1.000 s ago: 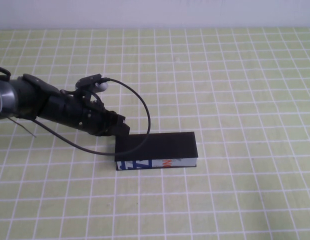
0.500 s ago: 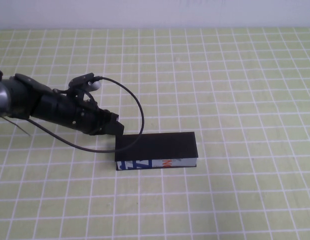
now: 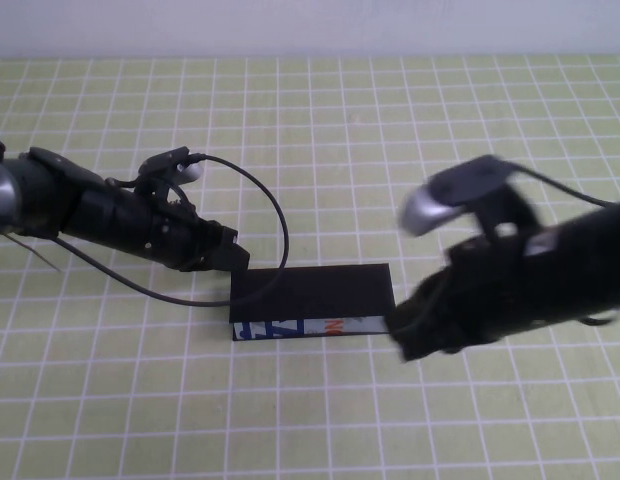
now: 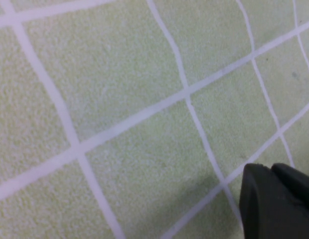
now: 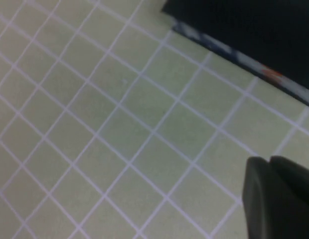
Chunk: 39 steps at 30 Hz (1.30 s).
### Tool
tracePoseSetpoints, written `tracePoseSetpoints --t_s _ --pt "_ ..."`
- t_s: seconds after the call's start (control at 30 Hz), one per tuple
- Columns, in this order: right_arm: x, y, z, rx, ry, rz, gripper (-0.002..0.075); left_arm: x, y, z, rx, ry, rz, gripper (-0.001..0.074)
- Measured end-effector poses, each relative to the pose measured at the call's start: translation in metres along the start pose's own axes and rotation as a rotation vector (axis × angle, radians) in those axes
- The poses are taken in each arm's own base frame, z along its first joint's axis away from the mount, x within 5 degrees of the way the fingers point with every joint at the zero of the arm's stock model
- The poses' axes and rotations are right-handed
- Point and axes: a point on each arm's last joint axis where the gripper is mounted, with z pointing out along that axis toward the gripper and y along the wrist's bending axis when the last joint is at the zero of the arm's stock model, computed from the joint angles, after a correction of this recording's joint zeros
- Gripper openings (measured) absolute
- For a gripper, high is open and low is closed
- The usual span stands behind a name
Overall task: Take glasses out of glasses case
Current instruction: Pick up the glasses from the glasses case
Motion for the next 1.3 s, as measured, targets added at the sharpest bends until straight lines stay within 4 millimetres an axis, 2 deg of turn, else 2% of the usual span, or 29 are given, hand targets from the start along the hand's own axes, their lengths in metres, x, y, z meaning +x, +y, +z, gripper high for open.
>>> tracePoseSetpoints --t_s 0.13,0.23,0.3,0.4,0.5,0.6,1.1,1.3 --pt "-0.017 0.026 0.034 0.004 0.078 -0.258 -0.0017 0.000 0.000 0.000 0.000 0.000 0.000 -0.0004" --pt "-0.023 0.040 0.056 0.012 0.126 -0.492 -0.0004 0.000 0.000 0.000 0.002 0.001 0.000 -0.0004" --pt "-0.026 0.043 0.069 0.013 0.143 -0.629 0.0030 0.000 0.000 0.000 0.004 0.002 0.000 -0.0004" --pt "-0.030 0.042 0.083 0.029 0.134 -0.744 0.0131 0.000 0.000 0.000 0.004 0.002 0.000 -0.0004" --pt "-0.034 0.037 0.092 0.075 0.118 -0.817 0.0235 0.000 -0.001 0.000 0.006 0.004 0.000 -0.0004" --pt "-0.035 0.031 0.101 0.118 0.117 -0.882 0.0284 0.000 -0.001 0.000 0.006 0.004 0.000 -0.0004" --pt "-0.031 0.011 0.144 0.207 0.139 -1.052 0.0304 0.000 -0.001 0.000 0.008 0.004 -0.001 -0.0004" --pt "-0.031 0.001 0.154 0.233 0.131 -1.081 0.0304 0.001 -0.001 0.000 0.013 0.007 -0.001 -0.0004"
